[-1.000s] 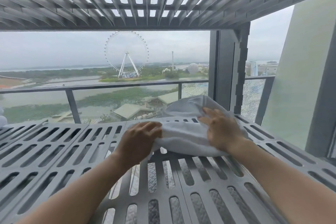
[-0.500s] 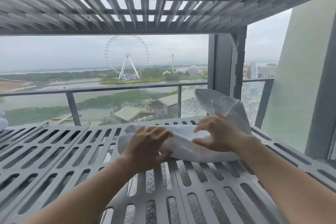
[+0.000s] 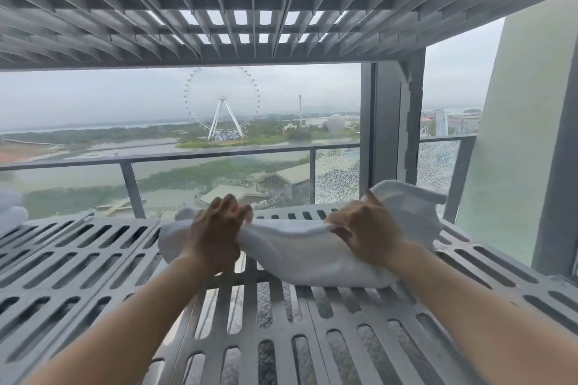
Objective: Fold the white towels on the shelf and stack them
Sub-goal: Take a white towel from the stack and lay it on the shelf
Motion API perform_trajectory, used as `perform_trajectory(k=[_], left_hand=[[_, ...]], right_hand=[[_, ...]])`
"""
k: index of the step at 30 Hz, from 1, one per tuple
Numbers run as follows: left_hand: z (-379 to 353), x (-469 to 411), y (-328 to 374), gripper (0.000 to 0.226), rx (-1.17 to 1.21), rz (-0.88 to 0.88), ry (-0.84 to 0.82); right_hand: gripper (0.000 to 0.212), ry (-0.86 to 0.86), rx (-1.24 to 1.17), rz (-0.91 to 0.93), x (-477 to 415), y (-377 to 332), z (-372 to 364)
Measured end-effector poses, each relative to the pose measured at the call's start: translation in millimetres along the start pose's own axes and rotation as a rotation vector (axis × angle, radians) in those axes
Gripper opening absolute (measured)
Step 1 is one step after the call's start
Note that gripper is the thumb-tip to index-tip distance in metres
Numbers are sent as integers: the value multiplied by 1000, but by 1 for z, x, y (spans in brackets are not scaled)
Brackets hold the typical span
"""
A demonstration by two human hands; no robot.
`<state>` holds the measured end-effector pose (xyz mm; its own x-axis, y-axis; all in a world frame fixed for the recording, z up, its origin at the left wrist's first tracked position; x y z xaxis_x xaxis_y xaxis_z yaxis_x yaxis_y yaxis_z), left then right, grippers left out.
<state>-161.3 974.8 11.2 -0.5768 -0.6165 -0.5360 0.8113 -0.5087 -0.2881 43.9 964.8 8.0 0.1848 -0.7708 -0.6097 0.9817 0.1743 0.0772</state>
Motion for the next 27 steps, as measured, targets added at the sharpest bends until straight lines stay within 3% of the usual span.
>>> perform_trajectory(k=[2,4,8,12,15,17,21,27], left_hand=[[-21,4,21,50,74,-90,-182],[-31,7,39,54,83,-135,-291],[-20,10,46,28,126,-83,-326],[-15,21,63,19,181,-139,-356],[-9,20,68,33,307,-130,-341],[-7,13,64,40,332,-77,-317],[-5,-8,59,24,204,-45,-270],[15,-49,37,18,-1,7,-87]], right_hand=[[22,-145,103,20,1,-9,-15],[28,-185,153,-44,0,-6,-14],[19,-153,119,-127,1,7,4],[10,-287,74,-187,2,20,3],[14,-389,54,-171,5,19,-6],[16,-352,46,-163,1,20,-3],[19,-227,88,-135,-19,18,11],[29,-273,148,-85,-54,23,-10]])
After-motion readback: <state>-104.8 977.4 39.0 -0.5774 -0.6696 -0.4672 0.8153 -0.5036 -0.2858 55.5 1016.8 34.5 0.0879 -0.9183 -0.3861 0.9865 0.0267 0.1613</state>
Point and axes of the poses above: each hand's wrist, its own x-axis away from the middle knuckle, its own z-axis out of the back of the hand, y = z × x, the point moved 9 cm from there along -x, towards the middle knuckle, and after that the axes turned 15 degrees about -z, right-handed, at the moved point
